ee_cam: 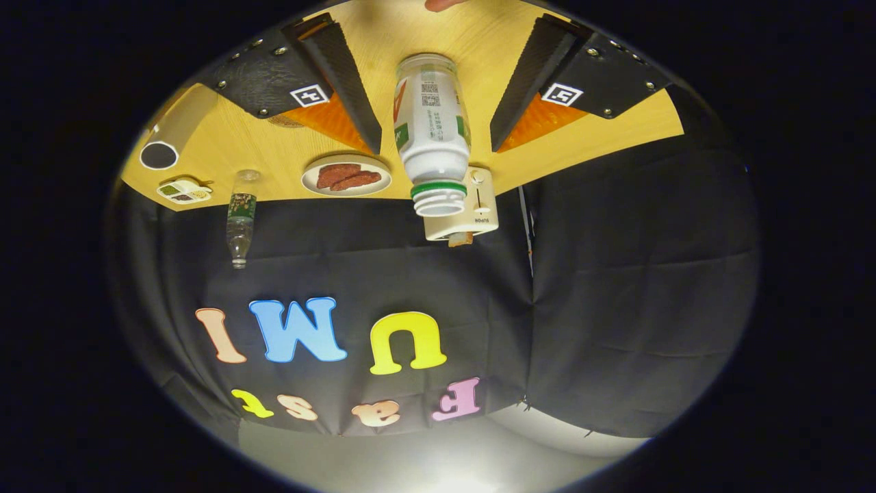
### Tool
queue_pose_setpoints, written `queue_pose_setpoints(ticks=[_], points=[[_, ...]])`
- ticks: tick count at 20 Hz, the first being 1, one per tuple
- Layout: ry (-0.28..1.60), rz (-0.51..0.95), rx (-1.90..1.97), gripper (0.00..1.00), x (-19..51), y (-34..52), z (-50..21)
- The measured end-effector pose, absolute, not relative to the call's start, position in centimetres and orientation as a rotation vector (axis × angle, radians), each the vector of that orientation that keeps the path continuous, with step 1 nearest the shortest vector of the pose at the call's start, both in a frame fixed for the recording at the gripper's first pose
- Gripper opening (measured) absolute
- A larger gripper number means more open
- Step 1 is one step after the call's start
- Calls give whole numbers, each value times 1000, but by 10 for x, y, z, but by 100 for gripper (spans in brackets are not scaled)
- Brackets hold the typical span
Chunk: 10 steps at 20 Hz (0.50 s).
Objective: Take the bottle from table, then pour the juice into the cup, finally place the bottle on the coaster
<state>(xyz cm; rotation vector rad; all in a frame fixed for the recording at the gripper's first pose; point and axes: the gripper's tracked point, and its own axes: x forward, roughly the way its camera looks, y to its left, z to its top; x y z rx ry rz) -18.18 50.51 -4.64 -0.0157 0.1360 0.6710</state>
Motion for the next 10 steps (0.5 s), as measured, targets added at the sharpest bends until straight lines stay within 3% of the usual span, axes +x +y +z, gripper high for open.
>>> queue_pose_setpoints(ticks=[10], points=[[190,664,-48,94,-161,524,-89]])
